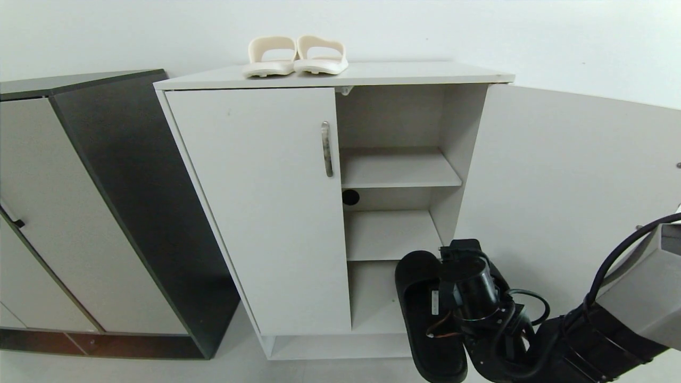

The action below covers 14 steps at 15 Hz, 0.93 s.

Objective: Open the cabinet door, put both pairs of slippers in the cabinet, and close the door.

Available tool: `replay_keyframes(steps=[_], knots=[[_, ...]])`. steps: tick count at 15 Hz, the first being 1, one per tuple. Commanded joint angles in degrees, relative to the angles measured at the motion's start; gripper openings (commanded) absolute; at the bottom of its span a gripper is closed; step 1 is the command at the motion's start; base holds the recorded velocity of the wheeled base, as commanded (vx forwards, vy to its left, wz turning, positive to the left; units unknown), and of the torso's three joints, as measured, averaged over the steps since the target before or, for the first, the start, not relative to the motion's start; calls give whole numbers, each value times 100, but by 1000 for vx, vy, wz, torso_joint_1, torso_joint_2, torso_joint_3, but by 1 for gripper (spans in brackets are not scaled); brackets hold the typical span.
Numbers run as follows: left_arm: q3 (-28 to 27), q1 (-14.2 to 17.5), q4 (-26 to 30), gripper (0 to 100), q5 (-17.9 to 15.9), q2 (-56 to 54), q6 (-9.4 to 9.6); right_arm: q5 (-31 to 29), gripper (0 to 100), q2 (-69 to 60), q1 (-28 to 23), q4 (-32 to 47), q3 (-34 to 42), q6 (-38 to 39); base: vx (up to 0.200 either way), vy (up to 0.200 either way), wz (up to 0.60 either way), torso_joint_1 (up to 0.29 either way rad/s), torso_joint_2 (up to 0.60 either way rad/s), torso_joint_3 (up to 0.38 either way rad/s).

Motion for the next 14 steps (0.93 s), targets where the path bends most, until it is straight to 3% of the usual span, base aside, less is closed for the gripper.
replay_keyframes(steps=[1, 11, 14], knots=[[0, 0, -1, 0, -1, 9, -1, 402, 0, -25, 298, -304, -106, -105, 0, 0, 0, 0, 0, 0], [0, 0, -1, 0, -10, 9, 8, 402, 0, 1100, 342, -322, -1161, -105, 0, 0, 0, 0, 0, 0], [0, 0, -1, 0, -10, 9, 8, 393, 0, 1311, 342, -313, -1469, -105, 0, 0, 0, 7, 1, -144]])
